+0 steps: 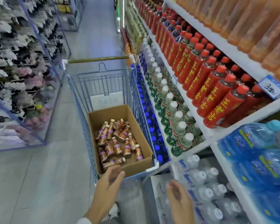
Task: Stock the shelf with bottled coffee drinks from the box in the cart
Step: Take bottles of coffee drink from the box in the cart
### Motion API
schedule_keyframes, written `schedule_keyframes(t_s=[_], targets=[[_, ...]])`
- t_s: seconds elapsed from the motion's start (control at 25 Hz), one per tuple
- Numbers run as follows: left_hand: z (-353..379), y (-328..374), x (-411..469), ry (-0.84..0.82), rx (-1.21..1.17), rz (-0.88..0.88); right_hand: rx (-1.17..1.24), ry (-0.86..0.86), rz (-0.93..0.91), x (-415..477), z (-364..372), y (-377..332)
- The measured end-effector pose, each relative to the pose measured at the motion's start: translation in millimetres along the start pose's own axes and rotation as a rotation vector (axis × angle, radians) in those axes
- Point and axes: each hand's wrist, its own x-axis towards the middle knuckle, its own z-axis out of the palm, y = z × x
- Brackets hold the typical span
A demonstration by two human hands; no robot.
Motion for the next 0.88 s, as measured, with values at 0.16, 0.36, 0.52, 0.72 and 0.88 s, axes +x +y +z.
schedule_keyframes(t_s=[0.16, 0.36, 0.52, 0.72, 0.88], targets=[[-30, 5, 51, 0.030, 0.023, -0.087, -0.052, -0.068, 0.045, 39, 53, -21], [-47, 5, 100, 0.143, 0.037, -0.146, -0.198, -0.249, 0.058, 86, 102, -48], [-39, -7, 134, 0.209, 0.032, -0.229, -0.310, -0.410, 0.028, 127, 132, -71], [-10, -28, 204, 0.263, 0.059, -0.332, -0.392, -0.555, 0.027, 177, 157, -85], [17, -69, 297, 0.231, 0.162, -0.533, -0.440, -0.608, 0.081, 204, 162, -89]])
